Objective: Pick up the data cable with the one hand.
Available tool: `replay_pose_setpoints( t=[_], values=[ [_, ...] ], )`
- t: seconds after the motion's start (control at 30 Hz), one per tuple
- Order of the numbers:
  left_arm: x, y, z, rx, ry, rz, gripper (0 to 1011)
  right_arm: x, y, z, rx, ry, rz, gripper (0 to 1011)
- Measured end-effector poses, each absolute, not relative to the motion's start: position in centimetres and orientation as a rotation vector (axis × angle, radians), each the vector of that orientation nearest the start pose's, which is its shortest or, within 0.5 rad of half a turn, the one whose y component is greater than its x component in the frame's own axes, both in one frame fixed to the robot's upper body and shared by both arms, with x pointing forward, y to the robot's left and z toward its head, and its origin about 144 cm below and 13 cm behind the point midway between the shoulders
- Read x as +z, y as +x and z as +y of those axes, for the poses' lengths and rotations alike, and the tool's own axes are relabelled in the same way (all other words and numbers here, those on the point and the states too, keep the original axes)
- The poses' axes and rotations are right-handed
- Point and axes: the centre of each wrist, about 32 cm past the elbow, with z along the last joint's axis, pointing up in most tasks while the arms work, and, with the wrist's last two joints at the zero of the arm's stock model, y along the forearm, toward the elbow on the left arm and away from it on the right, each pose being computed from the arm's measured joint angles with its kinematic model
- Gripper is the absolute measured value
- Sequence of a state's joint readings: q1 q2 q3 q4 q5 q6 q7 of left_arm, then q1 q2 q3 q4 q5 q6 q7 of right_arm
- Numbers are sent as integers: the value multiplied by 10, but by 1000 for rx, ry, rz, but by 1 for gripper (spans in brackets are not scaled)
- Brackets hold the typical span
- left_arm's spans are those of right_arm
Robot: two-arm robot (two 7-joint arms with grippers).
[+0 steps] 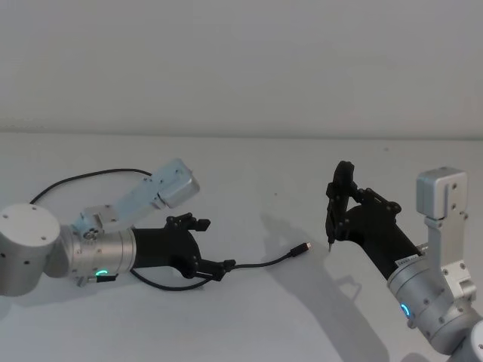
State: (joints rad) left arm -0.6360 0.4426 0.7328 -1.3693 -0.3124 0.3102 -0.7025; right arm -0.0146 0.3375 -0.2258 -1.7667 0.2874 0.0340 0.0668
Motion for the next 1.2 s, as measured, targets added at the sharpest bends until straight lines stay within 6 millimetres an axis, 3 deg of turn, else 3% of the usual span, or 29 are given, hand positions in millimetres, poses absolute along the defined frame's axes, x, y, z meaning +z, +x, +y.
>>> replay_pose_setpoints(
  t=[1.2],
  values=[
    [1223,574,170,441,507,-70,979,1189,443,-237,-1230,26,-75,274]
  ],
)
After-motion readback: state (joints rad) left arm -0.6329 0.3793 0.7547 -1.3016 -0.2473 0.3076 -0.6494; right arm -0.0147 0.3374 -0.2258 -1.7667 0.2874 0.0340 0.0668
